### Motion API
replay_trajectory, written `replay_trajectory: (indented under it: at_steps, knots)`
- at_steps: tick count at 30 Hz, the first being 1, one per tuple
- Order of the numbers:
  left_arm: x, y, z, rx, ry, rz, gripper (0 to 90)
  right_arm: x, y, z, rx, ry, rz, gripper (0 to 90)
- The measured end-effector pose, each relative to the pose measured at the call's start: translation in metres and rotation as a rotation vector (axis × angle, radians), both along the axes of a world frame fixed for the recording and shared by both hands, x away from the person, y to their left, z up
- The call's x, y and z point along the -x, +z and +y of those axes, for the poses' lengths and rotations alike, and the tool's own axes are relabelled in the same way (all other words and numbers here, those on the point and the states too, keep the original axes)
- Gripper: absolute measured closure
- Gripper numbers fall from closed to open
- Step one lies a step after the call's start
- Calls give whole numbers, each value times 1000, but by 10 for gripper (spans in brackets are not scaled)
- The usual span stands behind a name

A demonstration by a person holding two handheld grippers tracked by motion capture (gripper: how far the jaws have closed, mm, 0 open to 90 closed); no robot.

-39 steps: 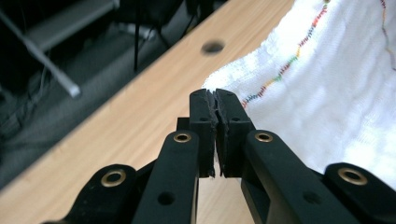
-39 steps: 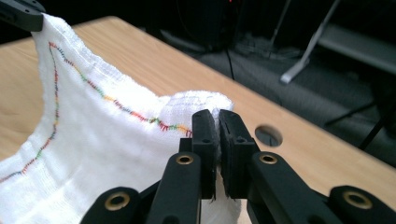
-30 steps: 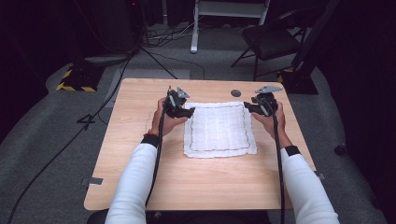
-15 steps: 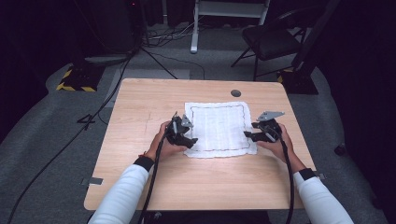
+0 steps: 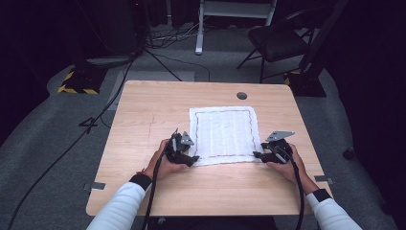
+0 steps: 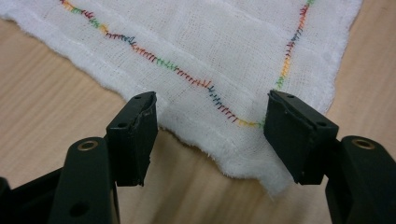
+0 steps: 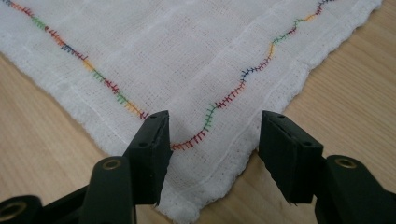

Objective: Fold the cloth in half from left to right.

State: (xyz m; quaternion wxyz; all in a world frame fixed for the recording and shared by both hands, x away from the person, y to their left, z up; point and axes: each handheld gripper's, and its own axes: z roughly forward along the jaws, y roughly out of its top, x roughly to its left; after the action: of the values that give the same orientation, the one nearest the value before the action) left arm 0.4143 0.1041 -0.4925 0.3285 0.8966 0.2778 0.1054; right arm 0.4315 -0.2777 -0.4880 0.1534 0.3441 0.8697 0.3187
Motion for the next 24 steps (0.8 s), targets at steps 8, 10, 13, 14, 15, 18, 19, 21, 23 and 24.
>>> replay_trajectory:
  at_steps: [8,10,13,14,15,18,19,21,23,24]
  knots:
    - [38,-2,3,24,-33,18,343,32,-1,-6,-16,39,24,428]
    - [48,-2,5,31,-48,19,342,40,-2,-10,-40,42,45,414]
    - [61,-3,6,36,-65,16,328,56,-2,-14,-45,56,46,410]
    - [64,-2,6,35,-69,17,319,59,-2,-15,-43,59,47,410]
    - [67,-1,7,27,-73,16,288,64,-2,-15,-40,60,46,409]
    - [70,2,10,40,-85,2,264,69,0,-15,-14,67,33,383]
    - [67,8,14,59,-72,-15,249,72,2,-14,-3,78,22,361]
    - [64,11,17,66,-55,-31,244,72,6,-11,-22,87,7,361]
    - [49,18,24,88,-12,-57,240,72,11,-3,-31,106,-12,361]
    - [43,19,26,89,2,-61,241,72,12,3,-29,124,-23,363]
